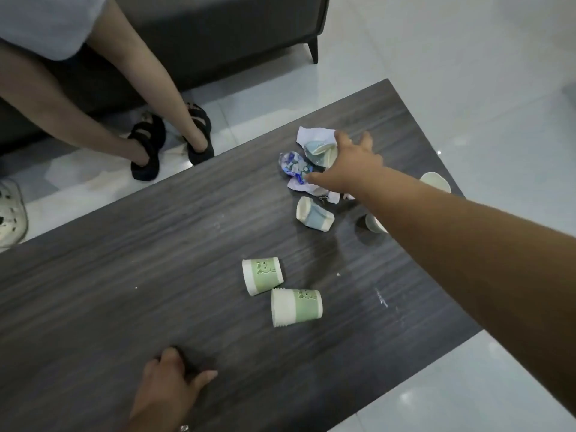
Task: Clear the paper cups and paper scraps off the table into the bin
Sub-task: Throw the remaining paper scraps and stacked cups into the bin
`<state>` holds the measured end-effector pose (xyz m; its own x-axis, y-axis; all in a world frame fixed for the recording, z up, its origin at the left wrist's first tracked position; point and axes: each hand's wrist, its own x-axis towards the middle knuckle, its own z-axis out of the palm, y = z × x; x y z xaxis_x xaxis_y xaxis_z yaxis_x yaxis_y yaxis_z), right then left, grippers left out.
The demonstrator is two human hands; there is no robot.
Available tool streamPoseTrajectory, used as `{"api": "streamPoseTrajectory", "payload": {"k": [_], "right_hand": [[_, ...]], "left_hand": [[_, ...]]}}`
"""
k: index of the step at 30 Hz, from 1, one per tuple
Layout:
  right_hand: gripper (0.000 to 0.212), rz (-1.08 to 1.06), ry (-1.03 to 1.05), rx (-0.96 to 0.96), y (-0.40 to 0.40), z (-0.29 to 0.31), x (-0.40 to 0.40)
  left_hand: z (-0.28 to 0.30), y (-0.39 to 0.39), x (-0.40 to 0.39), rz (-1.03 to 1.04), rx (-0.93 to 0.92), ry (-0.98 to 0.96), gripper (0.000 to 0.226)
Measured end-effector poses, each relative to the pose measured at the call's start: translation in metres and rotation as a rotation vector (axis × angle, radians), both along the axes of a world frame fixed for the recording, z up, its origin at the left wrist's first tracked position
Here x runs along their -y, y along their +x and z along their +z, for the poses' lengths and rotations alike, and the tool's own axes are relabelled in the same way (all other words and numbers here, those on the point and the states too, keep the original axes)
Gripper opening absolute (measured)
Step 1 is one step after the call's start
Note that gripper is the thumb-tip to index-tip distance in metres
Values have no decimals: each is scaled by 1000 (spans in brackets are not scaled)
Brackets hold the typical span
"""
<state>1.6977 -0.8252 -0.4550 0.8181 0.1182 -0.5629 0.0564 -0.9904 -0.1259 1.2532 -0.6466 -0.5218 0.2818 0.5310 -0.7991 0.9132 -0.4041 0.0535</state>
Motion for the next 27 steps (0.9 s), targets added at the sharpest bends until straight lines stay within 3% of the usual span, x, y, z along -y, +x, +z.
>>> {"api": "streamPoseTrajectory", "payload": {"k": [3, 6, 11, 14, 27], "right_hand": [[135, -60, -17, -35, 11, -26, -1], [134, -27, -14, -39, 13, -42, -6], [74, 50, -42, 127, -5, -59, -26], [44, 47, -12, 114, -6, -61, -30], [17, -109, 276, 137, -22, -20, -23]], "left_hand": [[8, 2, 1, -8, -3, -18, 71], [12, 2, 1, -21, -5, -11, 67], [12, -1, 1, -29, -14, 1, 67], [14, -2, 0, -35, 3, -8, 67], [12, -5, -1, -28, -2, 0, 68]]}}
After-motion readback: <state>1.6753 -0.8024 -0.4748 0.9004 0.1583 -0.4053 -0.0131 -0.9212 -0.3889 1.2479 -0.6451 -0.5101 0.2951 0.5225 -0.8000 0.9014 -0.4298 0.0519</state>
